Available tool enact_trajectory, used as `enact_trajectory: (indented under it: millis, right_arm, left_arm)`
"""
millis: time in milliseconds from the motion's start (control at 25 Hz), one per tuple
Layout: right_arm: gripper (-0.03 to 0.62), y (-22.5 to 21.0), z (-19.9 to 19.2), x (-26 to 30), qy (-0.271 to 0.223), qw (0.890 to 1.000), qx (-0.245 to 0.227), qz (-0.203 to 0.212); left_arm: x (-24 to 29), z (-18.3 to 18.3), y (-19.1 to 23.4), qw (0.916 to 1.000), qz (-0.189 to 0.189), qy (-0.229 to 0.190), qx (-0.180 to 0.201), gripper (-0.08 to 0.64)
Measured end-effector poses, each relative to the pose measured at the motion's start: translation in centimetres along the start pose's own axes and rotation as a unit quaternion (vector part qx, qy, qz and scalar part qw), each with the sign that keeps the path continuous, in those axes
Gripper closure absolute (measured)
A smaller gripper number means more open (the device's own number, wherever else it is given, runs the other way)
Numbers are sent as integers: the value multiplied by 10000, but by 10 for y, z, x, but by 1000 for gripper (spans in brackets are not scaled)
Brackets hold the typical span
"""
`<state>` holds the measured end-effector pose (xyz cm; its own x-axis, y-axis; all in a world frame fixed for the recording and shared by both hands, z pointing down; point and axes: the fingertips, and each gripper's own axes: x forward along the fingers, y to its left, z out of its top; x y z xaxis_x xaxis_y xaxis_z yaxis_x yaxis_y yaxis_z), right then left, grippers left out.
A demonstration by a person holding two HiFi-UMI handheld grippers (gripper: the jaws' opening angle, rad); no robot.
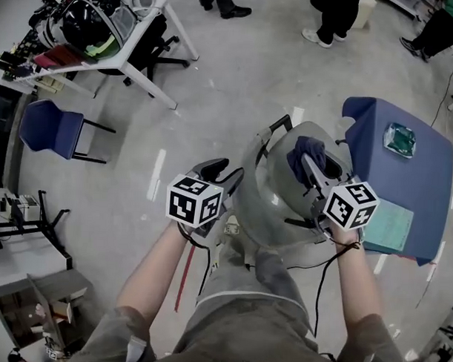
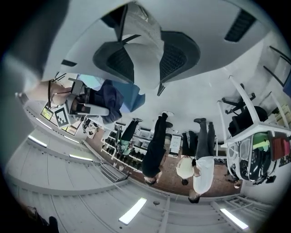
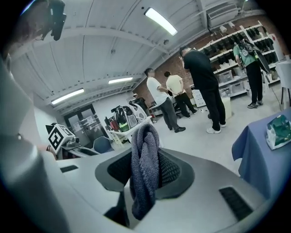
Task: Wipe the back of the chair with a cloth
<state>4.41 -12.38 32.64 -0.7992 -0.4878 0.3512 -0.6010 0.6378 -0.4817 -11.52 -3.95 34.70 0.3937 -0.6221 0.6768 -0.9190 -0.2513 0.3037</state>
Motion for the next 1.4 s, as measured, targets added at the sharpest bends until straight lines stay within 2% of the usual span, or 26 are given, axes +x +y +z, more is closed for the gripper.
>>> enact_trajectory:
  millis: [240, 440, 520, 640, 760, 920, 1120, 1400]
  right_arm:
    - [454, -33, -53, 58, 280, 9984, 432, -250]
    - [454, -56, -109, 103, 561, 9934, 960, -277]
    - [454, -66, -129, 117, 672, 9908, 1132, -304]
    - [454, -81, -156, 135, 859, 9881, 1214, -398]
    - [454, -92, -174, 151, 979, 9858, 1284, -467]
    - [454, -104, -198, 172, 1131, 9833, 1325, -527]
    - [454, -108, -229, 201, 1358, 9801, 1352, -513]
    - [453, -113, -253, 227, 1268, 9749, 1721, -622]
  left_arm:
    - [53, -42, 41, 9974, -203, 680, -148, 353]
    - [87, -77, 65, 9930, -364, 1029, -460, 351]
    - [97, -86, 70, 9898, -520, 1065, -794, 351]
    - [109, -96, 74, 9797, -809, 1061, -1497, 351]
    - [120, -101, 80, 9737, -893, 1065, -1807, 351]
    - [140, -105, 87, 9698, -928, 1139, -1945, 351]
    - [163, -118, 87, 9643, -1064, 1501, -1905, 351]
    - [174, -128, 85, 9570, -1247, 1642, -2041, 351]
